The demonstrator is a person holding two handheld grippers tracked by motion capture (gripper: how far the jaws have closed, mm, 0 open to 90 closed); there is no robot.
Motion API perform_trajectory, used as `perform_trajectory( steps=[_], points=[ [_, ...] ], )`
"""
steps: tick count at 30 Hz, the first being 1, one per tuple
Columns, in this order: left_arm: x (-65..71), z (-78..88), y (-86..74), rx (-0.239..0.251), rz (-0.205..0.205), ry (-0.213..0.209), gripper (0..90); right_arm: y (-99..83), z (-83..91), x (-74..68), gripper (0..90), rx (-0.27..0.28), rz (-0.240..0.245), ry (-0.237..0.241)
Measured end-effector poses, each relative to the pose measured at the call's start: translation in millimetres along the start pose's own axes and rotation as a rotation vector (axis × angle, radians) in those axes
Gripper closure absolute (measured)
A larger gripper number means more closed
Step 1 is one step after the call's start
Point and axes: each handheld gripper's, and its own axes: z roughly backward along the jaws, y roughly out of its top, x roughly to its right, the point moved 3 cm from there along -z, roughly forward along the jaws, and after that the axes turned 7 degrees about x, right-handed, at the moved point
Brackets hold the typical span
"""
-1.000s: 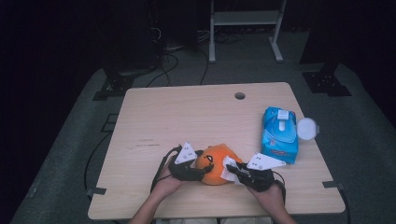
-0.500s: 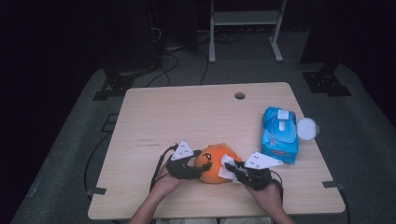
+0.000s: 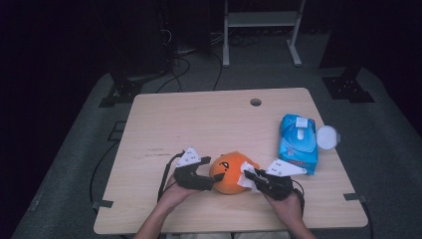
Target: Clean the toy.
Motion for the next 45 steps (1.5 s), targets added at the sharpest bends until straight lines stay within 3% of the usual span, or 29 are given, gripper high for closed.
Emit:
perform_trajectory(
  steps=[2,4,7,9,13,15,16,17,20,21,23,26,28,31,33,34,36,38,40,42,45],
  points=[
    [3.4,-5.0,-3.1,-0.021,-0.012,-0.016,26.3,-1.2,1.4,3.7,79.1,0.001,-0.026,-0.006],
    [6.4,-8.8,-4.8,-0.027,-0.027,0.0,33.5,0.4,0.8,-5.6,79.2,0.014,-0.024,0.016],
    [5.9,-9.0,-4.2,-0.03,-0.046,-0.005,35.7,6.3,-2.9,-26.4,79.1,0.026,0.05,0.081],
    [3.1,-7.7,-4.6,-0.019,-0.025,-0.006,35.4,10.5,-5.1,-29.3,79.0,0.019,0.082,0.079],
    [4.8,-5.8,-6.4,-0.032,-0.053,-0.016,34.6,8.3,-1.1,-1.0,78.9,-0.001,0.06,-0.037],
    [6.1,-7.0,-6.0,-0.036,-0.063,-0.018,34.6,0.6,2.2,13.7,78.9,-0.013,-0.011,-0.051],
    [6.8,-7.7,-5.5,-0.036,-0.072,-0.011,34.4,-0.8,3.1,15.0,78.9,-0.013,-0.023,-0.049],
    [6.9,-8.5,-5.0,-0.035,-0.078,0.007,34.2,-1.3,3.6,12.5,78.9,-0.009,-0.022,-0.043],
    [4.0,-8.2,-6.7,-0.037,-0.072,0.039,34.2,2.0,-0.5,-9.8,78.7,0.012,-0.006,0.062],
    [2.8,-8.3,-7.7,-0.035,-0.07,0.045,34.1,2.6,-3.7,-21.2,78.6,0.008,0.03,0.085],
    [-1.0,-5.8,-8.8,-0.031,-0.045,0.047,33.6,3.8,-6.6,-28.9,78.7,-0.003,0.079,0.083],
    [0.1,-1.7,-3.9,-0.011,-0.029,0.023,27.9,3.5,-5.4,-15.4,78.9,0.002,0.013,0.06],
    [5.3,-0.7,-2.0,-0.012,-0.053,-0.045,23.7,-0.1,-3.6,-7.9,78.9,0.002,-0.01,0.032],
    [13.1,-9.5,-9.3,-0.075,-0.11,-0.025,24.2,-1.0,-3.6,-12.9,79.0,0.002,-0.023,0.045],
    [10.6,-9.7,-11.5,-0.089,-0.123,-0.019,26.7,-1.0,-6.8,-25.7,79.0,0.0,0.034,0.066],
    [8.1,-7.8,-11.1,-0.083,-0.111,-0.021,28.7,0.9,-7.3,-27.7,79.1,-0.001,0.057,0.065],
    [4.9,-6.6,-11.3,-0.076,-0.093,-0.019,31.1,7.1,-5.5,-18.7,79.0,0.019,0.037,0.06],
    [4.4,-6.6,-11.6,-0.074,-0.095,-0.021,31.1,11.2,-2.2,-4.9,78.9,0.027,0.034,-0.001],
    [5.8,-7.4,-9.6,-0.061,-0.073,-0.03,28.6,6.4,-0.1,8.0,79.0,0.006,0.022,-0.045],
    [8.1,-8.5,-5.8,-0.033,-0.035,-0.046,23.9,-1.6,0.5,9.6,79.1,-0.005,-0.021,-0.041],
    [6.9,-9.9,-6.8,-0.032,-0.036,-0.03,23.9,-3.8,0.0,-9.2,79.2,-0.006,-0.009,0.023]
  ],
)
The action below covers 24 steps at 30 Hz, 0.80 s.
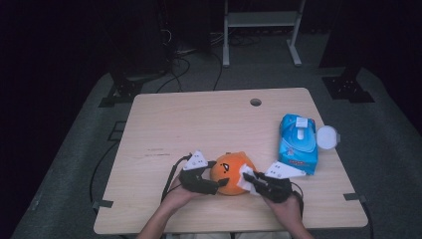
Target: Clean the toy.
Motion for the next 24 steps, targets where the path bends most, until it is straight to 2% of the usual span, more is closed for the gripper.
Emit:
perform_trajectory(
  steps=[1,3,4,6,8,9,10,11,13,15,16,17,18,20,23,24],
  points=[
    [-1.1,0.3,-1.2,-0.001,-0.006,-0.003,25.2,0.7,-2.2,-12.7,79.1,-0.001,0.021,0.048],
    [-3.2,2.1,-2.8,-0.005,-0.013,0.003,28.0,2.7,-3.8,-20.5,79.1,-0.006,0.047,0.068],
    [-4.3,2.7,-2.9,-0.005,-0.018,0.007,29.9,5.1,-4.0,-21.2,79.0,-0.005,0.068,0.064],
    [-6.2,2.8,-3.9,-0.013,-0.026,0.018,31.7,9.8,-1.2,-10.8,79.0,0.019,0.052,0.037],
    [-7.3,2.8,-4.9,-0.01,-0.022,0.01,32.0,8.8,3.5,9.1,79.0,0.024,0.015,-0.037],
    [-7.0,3.0,-4.7,-0.008,-0.02,0.006,31.9,5.5,5.2,16.4,79.0,0.018,-0.009,-0.055],
    [-5.7,2.9,-2.5,0.003,-0.022,-0.002,30.5,2.7,6.4,20.0,79.0,0.016,-0.032,-0.054],
    [-4.2,3.1,-0.3,0.011,-0.024,-0.008,25.6,-0.7,6.6,20.0,79.1,0.013,-0.043,-0.05],
    [-0.6,3.3,5.2,0.05,-0.037,-0.016,21.1,-1.3,5.0,9.7,79.1,0.006,-0.003,-0.039],
    [0.4,1.0,5.4,0.022,-0.059,0.008,22.4,1.8,3.5,-2.7,79.1,0.017,-0.002,0.029],
    [-0.6,-0.1,3.2,0.013,-0.069,0.013,24.9,2.7,2.8,-7.3,79.0,0.016,0.01,0.044],
    [-1.5,0.1,1.6,0.012,-0.06,0.012,26.4,4.0,1.9,-11.7,79.0,0.013,0.038,0.049],
    [-2.7,1.0,0.5,0.01,-0.068,0.015,27.6,5.0,1.8,-11.4,79.0,0.008,0.046,0.046],
    [-5.0,1.7,-1.0,0.012,-0.07,0.016,29.9,6.2,3.1,-3.3,79.1,0.02,0.022,0.034],
    [-5.9,1.9,-2.5,0.012,-0.06,0.006,30.1,0.1,7.2,18.5,79.2,0.021,-0.053,-0.016],
    [-5.8,2.2,-2.5,0.009,-0.063,0.006,30.1,-1.7,7.9,21.5,79.3,0.017,-0.067,-0.026]
  ],
)
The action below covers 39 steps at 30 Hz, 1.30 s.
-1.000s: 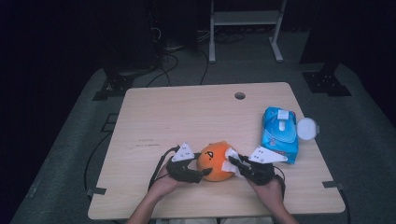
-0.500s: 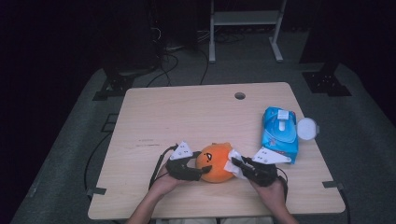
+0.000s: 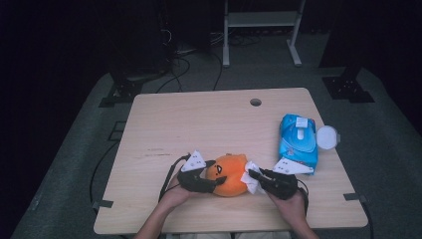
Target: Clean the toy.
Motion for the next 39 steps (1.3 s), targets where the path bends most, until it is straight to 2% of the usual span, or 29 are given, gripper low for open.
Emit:
perform_trajectory(
  steps=[3,8,10,11,13,16,18,20,21,23,25,28,30,33,36,37,39],
  points=[
    [-0.1,-0.1,-0.9,0.002,-0.001,-0.003,30.1,-3.3,0.2,2.9,79.3,-0.011,-0.014,-0.014],
    [1.0,-0.3,-2.1,-0.005,-0.009,-0.007,30.0,3.0,-3.9,-10.1,79.3,0.022,-0.004,0.033],
    [0.8,-0.3,-2.3,-0.001,-0.007,-0.01,30.1,2.3,-5.0,-7.0,79.4,0.025,-0.012,0.037],
    [0.9,-0.4,-2.2,0.0,-0.007,-0.012,30.1,0.7,-5.1,-4.1,79.4,0.022,-0.031,0.032],
    [1.8,-0.7,-2.0,-0.001,-0.012,-0.014,30.2,-4.9,-5.3,5.8,79.4,0.007,-0.052,0.001],
    [3.7,-1.1,-1.9,-0.003,-0.017,-0.015,30.2,-8.6,-5.5,10.1,79.4,0.003,-0.074,-0.007],
    [5.5,-1.2,-1.6,-0.007,-0.028,-0.018,30.2,-5.2,-5.2,4.2,79.4,0.011,-0.07,0.001],
    [7.8,-1.9,-1.5,-0.005,-0.042,-0.024,30.2,0.5,-4.5,-4.1,79.4,0.032,-0.06,0.03],
    [8.6,-2.3,-1.2,-0.005,-0.046,-0.024,30.3,4.5,-4.7,-9.9,79.3,0.046,-0.044,0.054],
    [9.7,-2.8,-0.7,-0.009,-0.054,-0.02,30.5,7.4,-6.4,-15.5,79.3,0.045,-0.019,0.062],
    [9.1,-1.9,-0.7,-0.007,-0.055,-0.025,30.9,5.5,-7.5,-12.1,79.4,0.041,-0.02,0.053],
    [10.8,-2.2,-0.2,-0.005,-0.06,-0.028,31.0,-3.2,-6.1,6.2,79.4,0.02,-0.062,-0.003],
    [13.5,-2.9,0.7,-0.009,-0.071,-0.03,30.9,-6.9,-5.4,9.9,79.4,0.019,-0.096,-0.001],
    [16.6,-3.5,1.2,-0.013,-0.091,-0.027,30.8,-1.2,-5.2,0.1,79.3,0.035,-0.083,0.023],
    [18.8,-4.5,1.4,-0.007,-0.101,-0.033,30.8,9.7,-5.0,-13.2,79.3,0.059,-0.037,0.064],
    [18.9,-4.4,1.5,-0.008,-0.103,-0.033,30.9,11.2,-5.7,-14.9,79.3,0.057,-0.023,0.068],
    [19.4,-3.7,1.7,-0.005,-0.101,-0.037,31.0,7.6,-6.8,-10.2,79.3,0.045,-0.028,0.05]
  ],
)
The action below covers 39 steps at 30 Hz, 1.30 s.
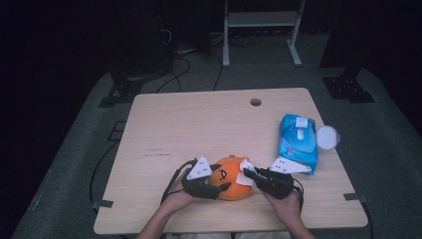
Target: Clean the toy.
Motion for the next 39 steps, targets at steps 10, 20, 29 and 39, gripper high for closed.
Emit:
perform_trajectory(
  steps=[10,20,29,39],
  points=[
    [3.2,-1.6,2.1,-0.004,-0.022,0.0,30.2,3.6,-1.2,-9.2,79.4,-0.022,0.059,-0.004],
    [-2.6,-1.6,1.2,-0.023,0.028,0.027,26.2,1.1,1.1,-4.5,79.7,-0.032,0.041,-0.013],
    [-5.3,1.0,6.8,0.007,0.036,0.074,16.3,4.8,0.1,3.6,79.7,-0.047,0.078,-0.039],
    [7.7,-3.3,8.9,-0.011,-0.042,0.018,29.8,14.2,-3.0,-21.1,79.7,-0.02,0.144,0.024]
  ],
)
